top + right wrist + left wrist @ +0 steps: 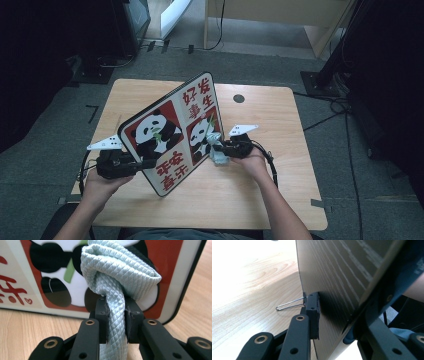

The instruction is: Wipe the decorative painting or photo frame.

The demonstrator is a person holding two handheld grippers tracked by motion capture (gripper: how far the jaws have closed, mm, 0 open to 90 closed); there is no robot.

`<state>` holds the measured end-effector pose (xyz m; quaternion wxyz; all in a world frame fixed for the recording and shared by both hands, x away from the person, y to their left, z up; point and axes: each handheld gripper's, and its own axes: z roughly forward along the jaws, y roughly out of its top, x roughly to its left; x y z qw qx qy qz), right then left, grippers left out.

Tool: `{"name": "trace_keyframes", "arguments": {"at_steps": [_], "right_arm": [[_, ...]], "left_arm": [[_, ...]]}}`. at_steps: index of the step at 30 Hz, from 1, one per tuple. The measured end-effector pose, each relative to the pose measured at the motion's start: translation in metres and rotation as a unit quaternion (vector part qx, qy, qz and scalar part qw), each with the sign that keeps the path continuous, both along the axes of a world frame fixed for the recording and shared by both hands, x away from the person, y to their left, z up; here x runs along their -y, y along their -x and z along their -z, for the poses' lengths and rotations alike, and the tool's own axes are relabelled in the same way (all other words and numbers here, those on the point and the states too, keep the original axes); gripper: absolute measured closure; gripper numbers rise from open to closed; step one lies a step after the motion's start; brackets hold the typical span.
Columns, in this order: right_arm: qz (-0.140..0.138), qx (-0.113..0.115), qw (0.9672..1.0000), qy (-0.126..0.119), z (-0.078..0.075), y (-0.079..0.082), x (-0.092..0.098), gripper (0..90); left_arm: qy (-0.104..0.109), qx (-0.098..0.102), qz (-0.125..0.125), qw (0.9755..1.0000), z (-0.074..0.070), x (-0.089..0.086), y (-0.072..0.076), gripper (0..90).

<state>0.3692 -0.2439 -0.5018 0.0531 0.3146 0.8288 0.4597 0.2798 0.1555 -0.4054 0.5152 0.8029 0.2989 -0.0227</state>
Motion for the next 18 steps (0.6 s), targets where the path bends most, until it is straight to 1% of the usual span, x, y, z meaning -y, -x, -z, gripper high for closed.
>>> {"name": "trace_keyframes", "arguments": {"at_steps": [2, 4, 6, 11, 12, 13, 15, 17, 18], "right_arm": [[0.000, -0.006, 1.0000, 0.000, 0.002, 0.000, 0.001, 76.1], [-0.001, -0.015, 0.9999, -0.007, 0.003, -0.001, 0.002, 76.1], [0.000, -0.022, 0.9997, -0.009, 0.003, -0.002, 0.002, 76.1], [0.002, -0.044, 0.9990, 0.001, -0.005, -0.005, 0.003, 76.9], [0.006, -0.031, 0.9994, -0.011, -0.013, -0.005, 0.005, 76.9], [0.006, -0.031, 0.9994, -0.011, -0.013, -0.005, 0.005, 76.9], [0.008, -0.026, 0.9995, -0.019, -0.022, -0.005, 0.006, 76.9], [0.012, -0.022, 0.9994, -0.025, -0.035, -0.004, 0.007, 76.9], [0.014, -0.017, 0.9994, -0.026, -0.039, -0.004, 0.008, 76.9]], "left_arm": [[0.001, -0.002, 0.000, 1.0000, 0.000, 0.000, 0.000, 71.7], [0.001, -0.002, 0.000, 1.0000, 0.000, 0.000, 0.000, 71.7], [0.001, -0.002, -0.001, 1.0000, 0.000, 0.000, 0.000, 71.7], [0.001, -0.003, -0.002, 1.0000, 0.000, 0.001, 0.000, 71.9], [0.001, -0.004, -0.002, 1.0000, 0.000, 0.001, 0.000, 72.0], [0.001, -0.004, -0.002, 1.0000, 0.000, 0.001, 0.000, 72.0], [0.001, -0.004, -0.002, 1.0000, 0.000, 0.001, -0.001, 72.0], [0.002, -0.004, -0.003, 1.0000, 0.000, 0.001, -0.001, 72.1], [0.002, -0.004, -0.002, 1.0000, 0.000, 0.001, -0.001, 72.0]]}}
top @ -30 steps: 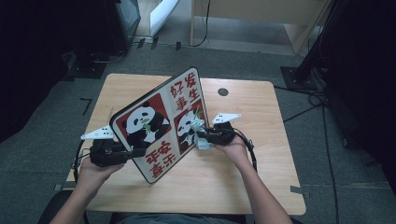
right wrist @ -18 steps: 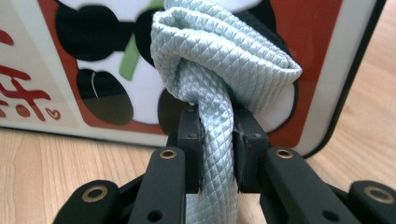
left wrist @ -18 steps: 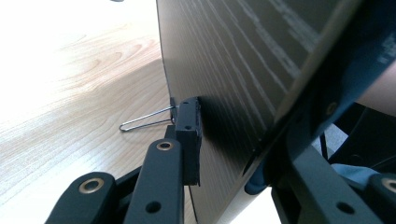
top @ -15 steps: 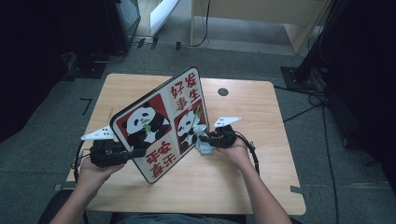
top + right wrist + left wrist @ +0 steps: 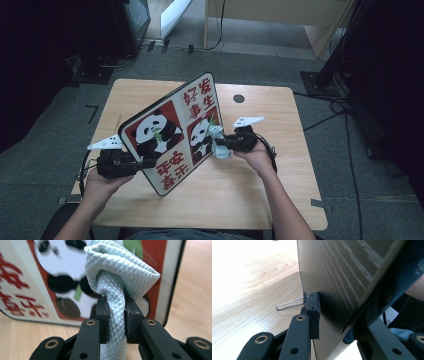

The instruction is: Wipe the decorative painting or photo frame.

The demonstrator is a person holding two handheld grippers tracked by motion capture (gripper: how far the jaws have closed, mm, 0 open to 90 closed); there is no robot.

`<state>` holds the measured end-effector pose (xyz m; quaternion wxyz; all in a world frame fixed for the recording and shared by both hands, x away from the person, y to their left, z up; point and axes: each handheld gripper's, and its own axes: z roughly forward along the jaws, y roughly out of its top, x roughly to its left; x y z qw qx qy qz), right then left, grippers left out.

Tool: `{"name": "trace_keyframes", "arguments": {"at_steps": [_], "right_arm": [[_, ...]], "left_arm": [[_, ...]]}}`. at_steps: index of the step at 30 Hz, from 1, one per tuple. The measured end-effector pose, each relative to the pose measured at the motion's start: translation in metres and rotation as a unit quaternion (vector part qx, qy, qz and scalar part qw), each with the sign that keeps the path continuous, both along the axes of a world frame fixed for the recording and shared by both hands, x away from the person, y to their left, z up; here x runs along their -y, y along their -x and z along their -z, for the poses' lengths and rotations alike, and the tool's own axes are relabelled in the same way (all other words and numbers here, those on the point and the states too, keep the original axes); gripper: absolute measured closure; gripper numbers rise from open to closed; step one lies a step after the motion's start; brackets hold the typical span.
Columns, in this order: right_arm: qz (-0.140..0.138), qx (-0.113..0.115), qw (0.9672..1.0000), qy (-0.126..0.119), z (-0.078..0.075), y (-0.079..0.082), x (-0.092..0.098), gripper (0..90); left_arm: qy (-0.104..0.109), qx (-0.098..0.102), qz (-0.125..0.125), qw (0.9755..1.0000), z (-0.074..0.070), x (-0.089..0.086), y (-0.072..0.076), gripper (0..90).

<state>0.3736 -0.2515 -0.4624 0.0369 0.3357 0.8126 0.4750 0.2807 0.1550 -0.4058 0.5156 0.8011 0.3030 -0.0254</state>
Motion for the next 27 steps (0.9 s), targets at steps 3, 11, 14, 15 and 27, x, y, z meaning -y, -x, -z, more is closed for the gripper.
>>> {"name": "trace_keyframes", "arguments": {"at_steps": [3, 11, 14, 15, 27], "right_arm": [[0.005, 0.009, 0.9999, -0.009, -0.018, 0.000, -0.002, 76.9], [-0.007, 0.037, 0.9992, -0.008, -0.056, 0.003, -0.015, 77.0], [-0.012, 0.048, 0.9987, -0.016, -0.069, 0.003, -0.020, 77.0], [-0.014, 0.050, 0.9985, -0.019, -0.073, 0.003, -0.022, 77.0], [-0.035, 0.097, 0.9936, -0.047, -0.129, 0.009, -0.047, 77.1]], "left_arm": [[0.000, 0.000, -0.001, 1.0000, 0.000, 0.000, 0.000, 72.1], [0.002, 0.000, -0.004, 1.0000, 0.001, 0.000, 0.001, 72.4], [0.004, 0.000, -0.005, 1.0000, 0.001, 0.000, 0.001, 72.4], [0.005, -0.001, -0.006, 1.0000, 0.001, 0.000, 0.002, 72.3], [0.007, -0.002, -0.013, 0.9999, 0.001, 0.001, 0.005, 72.4]]}}
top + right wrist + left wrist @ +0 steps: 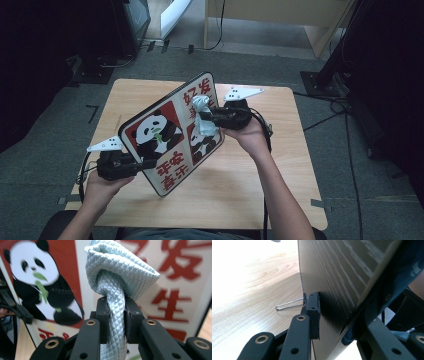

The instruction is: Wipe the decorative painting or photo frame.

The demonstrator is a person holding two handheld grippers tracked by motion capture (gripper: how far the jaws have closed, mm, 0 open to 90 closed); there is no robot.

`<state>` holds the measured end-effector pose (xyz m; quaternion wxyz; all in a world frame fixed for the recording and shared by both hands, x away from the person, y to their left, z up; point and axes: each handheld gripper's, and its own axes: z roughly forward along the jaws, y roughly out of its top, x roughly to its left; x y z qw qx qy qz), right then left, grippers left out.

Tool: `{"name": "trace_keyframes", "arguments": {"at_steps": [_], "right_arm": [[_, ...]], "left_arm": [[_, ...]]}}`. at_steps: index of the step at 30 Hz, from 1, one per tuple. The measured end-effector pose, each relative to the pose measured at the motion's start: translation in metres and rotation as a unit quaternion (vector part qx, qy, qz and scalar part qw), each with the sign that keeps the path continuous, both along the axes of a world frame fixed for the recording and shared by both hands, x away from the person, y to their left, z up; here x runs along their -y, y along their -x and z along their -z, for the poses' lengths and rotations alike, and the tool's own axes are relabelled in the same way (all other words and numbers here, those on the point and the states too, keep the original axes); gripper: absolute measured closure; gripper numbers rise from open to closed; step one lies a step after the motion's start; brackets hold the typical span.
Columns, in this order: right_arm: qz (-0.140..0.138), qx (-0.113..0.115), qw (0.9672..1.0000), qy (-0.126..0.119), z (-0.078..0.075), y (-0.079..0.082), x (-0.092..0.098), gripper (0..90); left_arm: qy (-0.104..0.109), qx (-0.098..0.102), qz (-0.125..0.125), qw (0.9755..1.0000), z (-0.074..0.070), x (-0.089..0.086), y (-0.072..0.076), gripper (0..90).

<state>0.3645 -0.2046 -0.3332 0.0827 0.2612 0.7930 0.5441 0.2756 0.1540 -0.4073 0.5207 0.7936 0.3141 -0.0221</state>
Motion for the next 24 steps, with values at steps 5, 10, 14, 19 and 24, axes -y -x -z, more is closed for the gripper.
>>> {"name": "trace_keyframes", "arguments": {"at_steps": [5, 10, 14, 19, 24], "right_arm": [[-0.010, 0.011, 0.9998, -0.009, -0.011, 0.000, -0.009, 77.1], [-0.016, 0.018, 0.9994, -0.023, -0.017, -0.004, -0.014, 77.1], [-0.016, 0.024, 0.9990, -0.035, -0.021, -0.007, -0.018, 77.0], [-0.016, 0.017, 0.9996, -0.018, -0.018, -0.011, -0.025, 76.8], [-0.015, 0.011, 0.9998, -0.011, -0.008, -0.013, -0.029, 76.7]], "left_arm": [[0.000, 0.000, -0.001, 1.0000, 0.000, 0.000, 0.000, 72.6], [0.003, -0.001, -0.003, 1.0000, 0.001, 0.000, 0.000, 72.6], [0.001, 0.001, -0.006, 1.0000, 0.000, 0.001, 0.001, 72.9], [-0.001, 0.001, -0.006, 1.0000, 0.000, 0.001, 0.003, 73.1], [-0.004, 0.002, -0.007, 1.0000, -0.001, 0.002, 0.004, 72.8]]}}
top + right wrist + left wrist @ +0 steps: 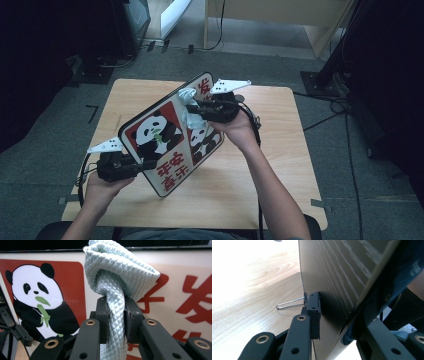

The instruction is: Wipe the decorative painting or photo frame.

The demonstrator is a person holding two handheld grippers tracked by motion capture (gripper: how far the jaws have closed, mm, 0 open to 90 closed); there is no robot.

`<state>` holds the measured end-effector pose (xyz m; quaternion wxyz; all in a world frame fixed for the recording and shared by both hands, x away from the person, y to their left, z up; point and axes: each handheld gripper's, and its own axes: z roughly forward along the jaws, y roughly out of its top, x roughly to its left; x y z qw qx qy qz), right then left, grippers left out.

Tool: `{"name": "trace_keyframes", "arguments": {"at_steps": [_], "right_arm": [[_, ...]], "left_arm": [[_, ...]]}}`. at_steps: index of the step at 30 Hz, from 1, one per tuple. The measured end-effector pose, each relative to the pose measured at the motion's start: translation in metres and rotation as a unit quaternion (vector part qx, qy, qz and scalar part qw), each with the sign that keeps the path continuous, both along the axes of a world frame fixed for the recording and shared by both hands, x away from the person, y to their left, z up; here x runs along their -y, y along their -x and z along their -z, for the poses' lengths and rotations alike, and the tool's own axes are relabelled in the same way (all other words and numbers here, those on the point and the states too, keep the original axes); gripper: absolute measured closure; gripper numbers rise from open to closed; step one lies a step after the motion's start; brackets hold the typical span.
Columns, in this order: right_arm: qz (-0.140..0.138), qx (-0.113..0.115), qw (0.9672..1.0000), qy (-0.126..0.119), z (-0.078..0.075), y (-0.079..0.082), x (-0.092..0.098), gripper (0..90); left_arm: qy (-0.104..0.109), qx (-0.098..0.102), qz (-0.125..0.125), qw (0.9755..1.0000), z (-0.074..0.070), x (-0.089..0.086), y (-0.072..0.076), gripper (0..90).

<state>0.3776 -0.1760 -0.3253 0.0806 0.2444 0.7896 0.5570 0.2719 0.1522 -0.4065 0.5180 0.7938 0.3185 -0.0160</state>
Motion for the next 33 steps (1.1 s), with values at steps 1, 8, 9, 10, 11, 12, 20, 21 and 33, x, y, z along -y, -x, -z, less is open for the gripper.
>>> {"name": "trace_keyframes", "arguments": {"at_steps": [1, 8, 9, 10, 11, 12, 20, 21, 33], "right_arm": [[-0.002, -0.003, 1.0000, -0.001, 0.001, -0.001, 0.000, 76.7], [0.004, -0.004, 1.0000, 0.001, 0.008, -0.001, 0.003, 76.5], [0.004, -0.006, 1.0000, 0.002, 0.009, -0.001, 0.004, 76.5], [0.005, -0.008, 1.0000, 0.002, 0.011, -0.001, 0.004, 76.5], [0.006, -0.008, 0.9999, 0.002, 0.012, -0.002, 0.005, 76.4], [0.008, -0.010, 0.9999, 0.002, 0.014, -0.002, 0.006, 76.4], [0.011, -0.016, 0.9998, 0.008, 0.026, -0.002, 0.009, 76.4], [0.011, -0.017, 0.9998, 0.009, 0.027, -0.002, 0.010, 76.4], [0.015, -0.027, 0.9994, 0.020, 0.037, 0.000, 0.014, 76.4]], "left_arm": [[0.000, -0.001, 0.000, 1.0000, 0.000, 0.000, 0.000, 72.8], [0.000, -0.001, 0.002, 1.0000, 0.000, -0.001, -0.001, 72.8], [0.000, -0.001, 0.002, 1.0000, 0.000, -0.001, -0.001, 72.7], [0.000, -0.001, 0.002, 1.0000, 0.000, 0.000, -0.001, 72.7], [0.000, -0.001, 0.003, 1.0000, 0.000, 0.000, -0.001, 72.7], [0.000, -0.001, 0.003, 1.0000, 0.000, 0.000, -0.001, 72.6], [-0.001, 0.000, 0.004, 1.0000, 0.000, 0.001, -0.001, 72.2], [-0.002, 0.001, 0.004, 1.0000, 0.000, 0.001, -0.001, 72.2], [-0.003, 0.001, 0.006, 1.0000, 0.000, 0.001, -0.001, 72.1]]}}
